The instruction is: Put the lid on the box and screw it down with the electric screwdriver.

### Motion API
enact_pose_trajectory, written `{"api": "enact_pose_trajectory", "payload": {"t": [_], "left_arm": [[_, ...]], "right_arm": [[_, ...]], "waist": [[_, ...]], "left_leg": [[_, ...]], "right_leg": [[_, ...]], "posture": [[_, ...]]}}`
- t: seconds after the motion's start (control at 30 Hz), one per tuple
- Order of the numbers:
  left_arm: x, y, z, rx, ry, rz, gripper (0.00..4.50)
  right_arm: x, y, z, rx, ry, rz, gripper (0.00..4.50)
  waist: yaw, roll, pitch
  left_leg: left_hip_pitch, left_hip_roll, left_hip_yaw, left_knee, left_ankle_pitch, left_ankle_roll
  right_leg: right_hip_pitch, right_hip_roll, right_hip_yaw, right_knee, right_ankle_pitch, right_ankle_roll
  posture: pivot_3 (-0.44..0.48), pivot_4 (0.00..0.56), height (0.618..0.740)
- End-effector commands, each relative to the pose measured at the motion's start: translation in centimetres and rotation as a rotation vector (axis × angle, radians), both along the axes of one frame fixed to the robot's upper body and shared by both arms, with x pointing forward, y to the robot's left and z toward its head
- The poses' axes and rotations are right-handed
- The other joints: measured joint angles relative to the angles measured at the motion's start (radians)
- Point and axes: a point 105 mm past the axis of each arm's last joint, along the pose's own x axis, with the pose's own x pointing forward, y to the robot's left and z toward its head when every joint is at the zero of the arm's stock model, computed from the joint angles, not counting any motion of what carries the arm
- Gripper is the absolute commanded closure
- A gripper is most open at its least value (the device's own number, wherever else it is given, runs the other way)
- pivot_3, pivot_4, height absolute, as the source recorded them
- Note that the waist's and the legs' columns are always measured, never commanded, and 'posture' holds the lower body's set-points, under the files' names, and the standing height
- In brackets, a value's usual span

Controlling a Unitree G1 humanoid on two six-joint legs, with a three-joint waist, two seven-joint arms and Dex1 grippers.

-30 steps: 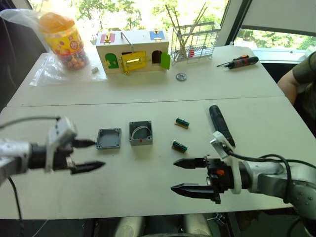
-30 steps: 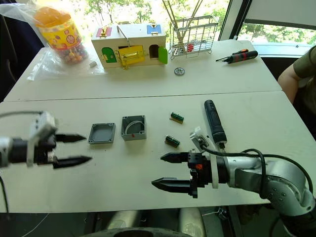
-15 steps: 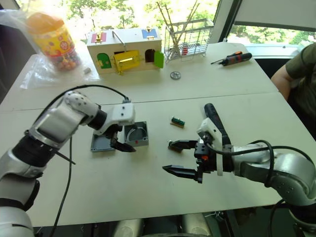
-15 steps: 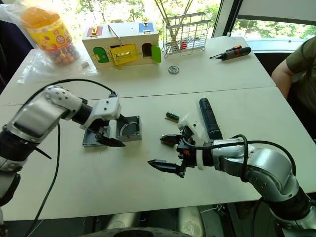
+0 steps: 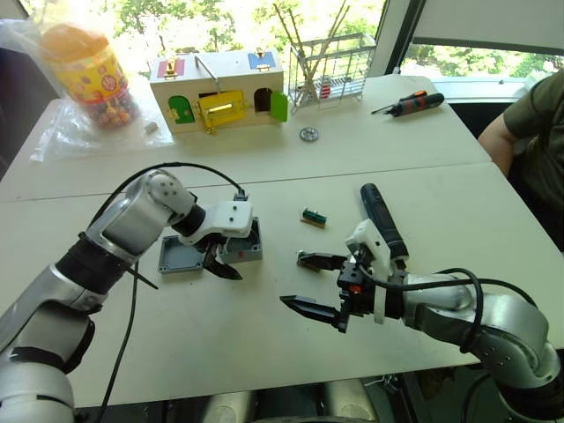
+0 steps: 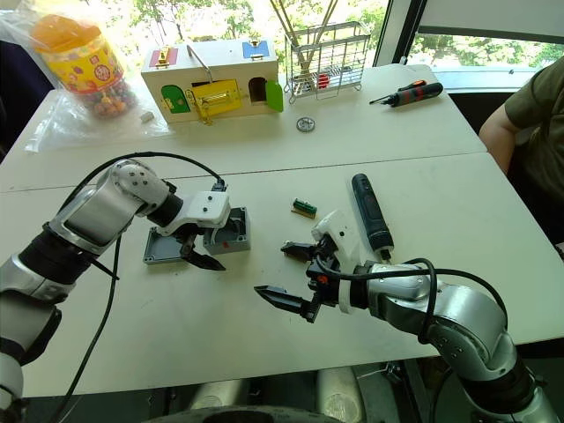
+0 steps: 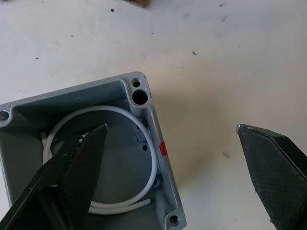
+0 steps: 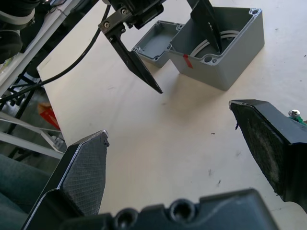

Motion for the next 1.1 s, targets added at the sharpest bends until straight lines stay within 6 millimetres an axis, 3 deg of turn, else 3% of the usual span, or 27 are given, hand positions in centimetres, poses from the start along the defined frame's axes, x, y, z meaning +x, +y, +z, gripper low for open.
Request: {"api": "enact_pose_trajectory", "payload": {"t": [0.03,0.17,0.23,0.4,0.53,0.67,0.87,1.1], "left_arm": [[0.0,0.0,0.2,0.003,-0.019,-0.028,1.71],[-0.1,0.0,-0.5,0.024,-0.021,-0.035,3.74],[-0.2,0.0,-0.8,0.028,-0.015,-0.034,4.47],[0.0,-0.5,-0.5,-0.01,-0.103,-0.14,4.47],[0.4,-1.9,1.5,-0.151,-0.15,-0.225,4.47],[-0.6,-2.5,2.5,-0.173,-0.157,-0.383,4.47],[-0.6,-0.7,1.1,-0.045,-0.158,-0.507,4.47],[0.6,-1.0,0.9,0.017,-0.166,-0.581,4.47]], "right_arm": [[-0.3,0.2,0.9,0.018,-0.048,0.003,0.0],[-0.3,0.1,0.9,0.014,-0.048,-0.004,0.0],[-0.4,0.1,0.7,0.012,-0.045,-0.006,0.0],[-0.3,-0.1,0.5,0.002,-0.04,-0.012,0.0],[-0.2,-0.3,0.5,-0.002,-0.046,-0.02,0.0],[-0.1,-0.4,0.6,0.001,-0.05,-0.031,0.0],[0.0,-0.8,0.5,0.011,-0.052,-0.073,0.0],[0.0,-1.0,0.5,0.034,-0.04,-0.118,0.0]], "waist": [[-0.001,0.0,0.0],[-0.001,0.0,0.0],[0.001,0.0,-0.001],[0.004,0.0,-0.001],[0.015,0.0,-0.001],[0.016,0.0,-0.001],[0.012,0.0,-0.001],[0.018,0.0,-0.001]], "left_leg": [[0.0,0.0,0.0,0.0,0.0,0.0],[0.0,0.0,0.0,0.0,0.0,0.0],[0.0,0.0,0.0,0.0,0.0,0.0],[0.001,-0.001,-0.001,0.001,0.0,0.0],[0.0,-0.001,-0.002,0.002,0.0,0.0],[0.0,-0.001,-0.002,0.003,0.0,0.0],[0.0,0.0,-0.002,0.002,0.0,0.0],[0.0,-0.001,-0.002,0.004,0.0,0.0]], "right_leg": [[0.0,0.0,0.0,0.0,0.0,0.0],[0.0,0.0,0.0,0.0,0.0,0.0],[0.0,0.0,0.0,0.0,0.0,0.0],[0.002,0.0,0.0,0.0,0.0,0.0],[0.002,0.0,-0.001,0.0,0.0,0.0],[0.002,0.0,-0.001,0.0,0.0,0.0],[0.001,-0.001,0.0,0.001,0.0,0.0],[0.002,0.0,-0.001,0.002,0.0,0.001]], "posture": [[0.0,0.15,0.74],[0.0,0.15,0.74],[0.0,0.15,0.74],[0.0,0.15,0.74],[0.0,0.15,0.74],[0.0,0.15,0.74],[0.0,0.15,0.74],[0.0,0.15,0.74]]}}
